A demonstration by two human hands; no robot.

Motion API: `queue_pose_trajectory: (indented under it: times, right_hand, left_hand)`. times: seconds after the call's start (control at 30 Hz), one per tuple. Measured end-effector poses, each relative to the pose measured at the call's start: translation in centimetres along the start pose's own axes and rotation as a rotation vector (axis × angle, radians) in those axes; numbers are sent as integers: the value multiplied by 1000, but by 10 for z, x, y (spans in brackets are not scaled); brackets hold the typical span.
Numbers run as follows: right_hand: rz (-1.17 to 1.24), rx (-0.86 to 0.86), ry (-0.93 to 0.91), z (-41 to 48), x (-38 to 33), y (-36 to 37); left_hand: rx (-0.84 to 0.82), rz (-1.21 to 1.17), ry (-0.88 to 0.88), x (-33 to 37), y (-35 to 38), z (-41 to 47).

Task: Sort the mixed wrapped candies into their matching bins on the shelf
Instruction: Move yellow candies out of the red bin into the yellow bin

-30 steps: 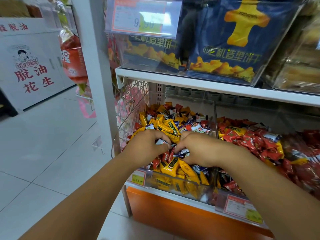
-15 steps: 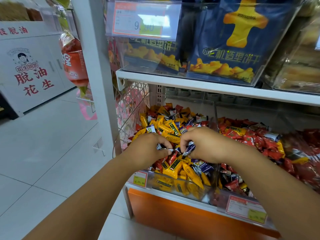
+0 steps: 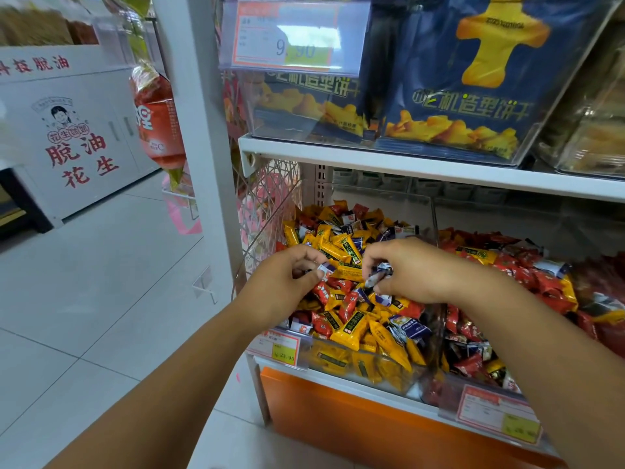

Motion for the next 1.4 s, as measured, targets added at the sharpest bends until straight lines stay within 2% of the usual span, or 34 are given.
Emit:
queue_pose_trajectory:
  times: [0.23,0.37,0.53,0.67,0.97,1.1,1.27,1.4]
  right_hand:
    - [-158,-89,-12,11,-9,25]
    - [-148,-76,-33,12,-11,32]
    - [-57,-45,-5,8,-4,28]
    - [-66,9,14,3,-2,14]
    - [19,238,-40,-13,12,-28]
    - [33,247,-50,-17,18,-28]
    - [32,234,-41,-19,24,-23]
    - [40,241,-40,-20,24,-21]
  left_hand:
    - [6,70,-11,-3,-7,0]
    - [21,37,-40,-9,-9,0]
    - [182,-55,-87,-10,-26,6]
    - [257,29,-126,-10,-32,16]
    - [214,273,-129,-7,-23,29]
    - [194,308,-133,-3,-18,33]
    - [0,487,-164,-7,-8,43]
    - [19,514,-110,-6,-10,43]
Point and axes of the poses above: each hand's wrist, its own z-axis towards the middle knuckle, its own y-axis out of the palm, x = y × z, the point moved 7 cm from there along z, towards the middle knuckle, and after that the axes turned 9 degrees about z, right-handed, at the moved point
